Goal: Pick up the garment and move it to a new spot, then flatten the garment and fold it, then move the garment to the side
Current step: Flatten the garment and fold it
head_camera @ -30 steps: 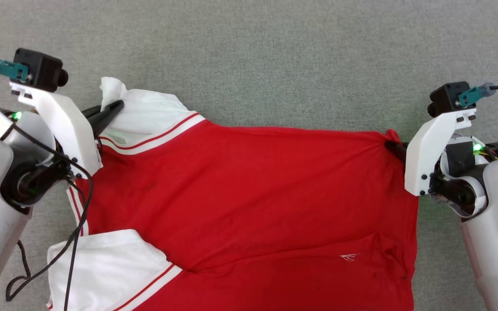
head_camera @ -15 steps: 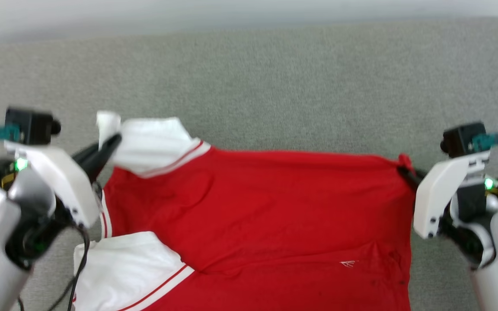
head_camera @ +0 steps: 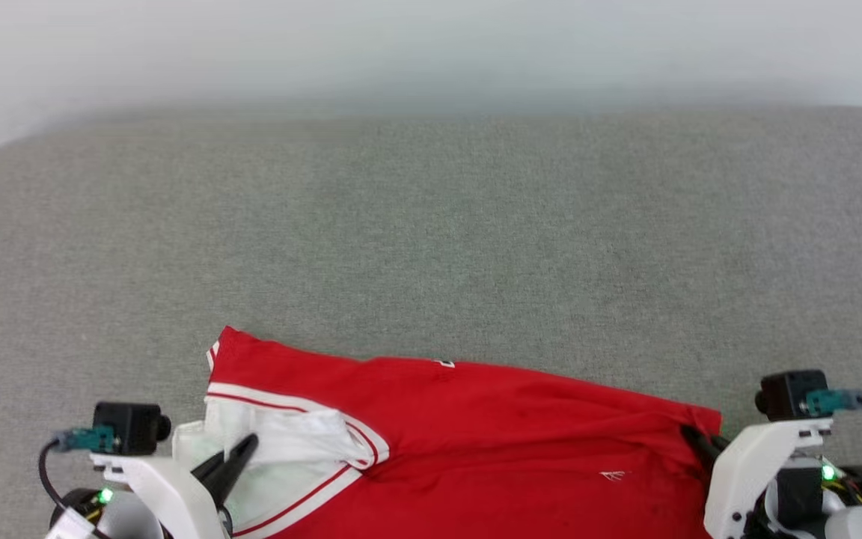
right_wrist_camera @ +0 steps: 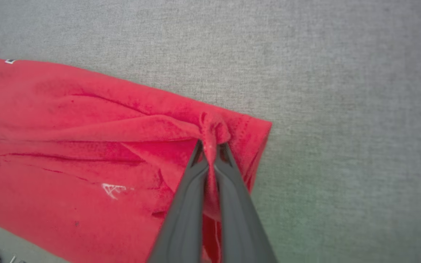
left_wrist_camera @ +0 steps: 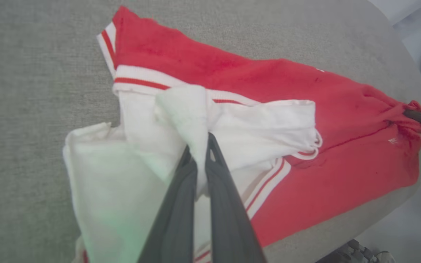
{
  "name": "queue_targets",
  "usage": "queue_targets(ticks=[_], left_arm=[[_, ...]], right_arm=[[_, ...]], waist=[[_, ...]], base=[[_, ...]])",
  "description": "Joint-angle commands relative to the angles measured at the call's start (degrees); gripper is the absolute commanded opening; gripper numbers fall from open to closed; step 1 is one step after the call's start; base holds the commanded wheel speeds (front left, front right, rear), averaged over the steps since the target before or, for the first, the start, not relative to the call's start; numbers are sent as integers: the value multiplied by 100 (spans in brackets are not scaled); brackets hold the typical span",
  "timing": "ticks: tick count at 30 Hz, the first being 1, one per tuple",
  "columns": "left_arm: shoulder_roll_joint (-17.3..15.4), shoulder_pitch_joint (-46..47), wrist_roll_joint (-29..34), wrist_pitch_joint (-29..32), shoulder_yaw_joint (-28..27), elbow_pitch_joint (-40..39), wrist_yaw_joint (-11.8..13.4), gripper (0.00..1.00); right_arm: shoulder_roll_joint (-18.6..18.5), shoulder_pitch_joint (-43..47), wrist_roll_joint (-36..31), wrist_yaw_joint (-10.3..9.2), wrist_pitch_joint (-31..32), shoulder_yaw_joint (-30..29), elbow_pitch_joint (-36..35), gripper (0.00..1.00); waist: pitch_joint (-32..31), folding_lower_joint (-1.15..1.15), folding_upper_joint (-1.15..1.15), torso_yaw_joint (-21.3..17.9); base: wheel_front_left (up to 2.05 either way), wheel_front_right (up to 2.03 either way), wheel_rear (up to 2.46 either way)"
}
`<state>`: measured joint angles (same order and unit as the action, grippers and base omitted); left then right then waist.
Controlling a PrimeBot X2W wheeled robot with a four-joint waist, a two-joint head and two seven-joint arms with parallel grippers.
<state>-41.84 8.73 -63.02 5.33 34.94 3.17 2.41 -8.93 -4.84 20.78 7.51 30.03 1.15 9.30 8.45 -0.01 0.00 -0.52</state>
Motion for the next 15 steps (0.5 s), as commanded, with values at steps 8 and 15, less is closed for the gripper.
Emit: queue_targets(ticks=[8, 15], left_arm=[[505, -272, 144, -336, 346, 642, -178, 15], [866, -138, 246, -937, 310, 1185, -444, 100]], right_arm=[[227, 599, 151, -7, -438, -149, 313, 100], [282, 864, 126, -5, -997, -140, 171, 100]], waist=[[-225, 1, 0, 84], [-440, 1, 0, 102]], base=[[0, 0, 0], [0, 0, 0]])
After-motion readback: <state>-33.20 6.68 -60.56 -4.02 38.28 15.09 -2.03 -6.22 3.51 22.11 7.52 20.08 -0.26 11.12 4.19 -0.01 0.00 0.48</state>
